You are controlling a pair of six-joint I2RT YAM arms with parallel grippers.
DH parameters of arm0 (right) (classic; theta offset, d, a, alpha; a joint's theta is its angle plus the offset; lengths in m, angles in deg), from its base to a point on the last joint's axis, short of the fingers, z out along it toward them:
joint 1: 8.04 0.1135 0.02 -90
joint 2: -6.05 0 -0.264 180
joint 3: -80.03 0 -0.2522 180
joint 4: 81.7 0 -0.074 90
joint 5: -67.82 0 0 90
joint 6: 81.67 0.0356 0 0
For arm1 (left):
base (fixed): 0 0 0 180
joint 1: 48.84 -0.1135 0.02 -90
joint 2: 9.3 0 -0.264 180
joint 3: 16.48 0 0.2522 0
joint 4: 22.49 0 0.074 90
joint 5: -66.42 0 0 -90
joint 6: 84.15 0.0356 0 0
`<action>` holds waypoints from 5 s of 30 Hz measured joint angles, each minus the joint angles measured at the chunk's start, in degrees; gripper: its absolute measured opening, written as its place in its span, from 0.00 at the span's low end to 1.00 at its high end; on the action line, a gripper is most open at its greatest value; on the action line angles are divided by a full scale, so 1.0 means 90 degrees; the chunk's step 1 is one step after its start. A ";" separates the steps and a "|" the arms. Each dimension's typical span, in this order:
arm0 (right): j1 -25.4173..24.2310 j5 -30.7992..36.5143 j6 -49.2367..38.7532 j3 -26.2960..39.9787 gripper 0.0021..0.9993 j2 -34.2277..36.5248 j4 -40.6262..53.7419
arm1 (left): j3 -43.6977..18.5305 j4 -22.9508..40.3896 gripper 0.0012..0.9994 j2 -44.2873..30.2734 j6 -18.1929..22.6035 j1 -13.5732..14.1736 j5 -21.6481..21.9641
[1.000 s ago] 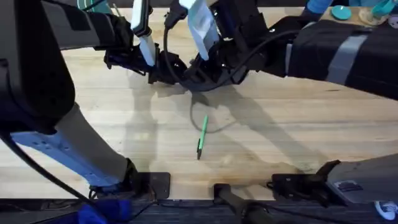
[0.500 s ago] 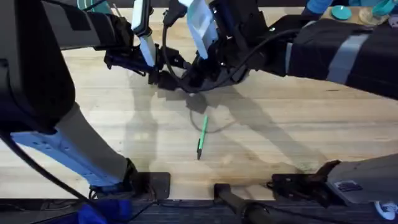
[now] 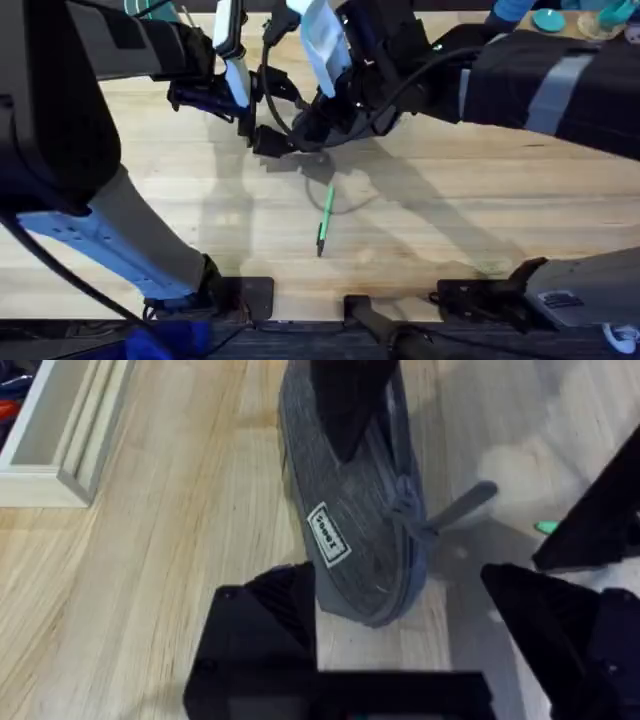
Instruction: Unzip the bag, pick up the pens from the table one at a time and place them inside, then zip the bag closed.
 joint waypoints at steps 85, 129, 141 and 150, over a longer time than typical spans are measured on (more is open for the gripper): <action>-0.1955 -0.0053 -0.4066 0.2337 0.03 -0.0495 0.5107 | 0.0000 0.3679 1.00 0.7628 -0.5452 -0.0673 0.2849; -0.1952 -0.0095 -0.4510 0.3128 0.03 0.1992 0.4784 | 0.0000 0.3679 1.00 0.7628 -0.5452 -0.0673 0.2850; -0.1804 -0.0090 -0.4529 0.3130 0.31 0.2244 0.4765 | 0.0000 0.3679 1.00 0.7628 -0.5454 -0.0673 0.2851; -0.1766 -0.0092 -0.4517 0.3130 0.99 0.2244 0.4755 | 0.0000 0.3679 1.00 0.7628 -0.5454 -0.0673 0.2851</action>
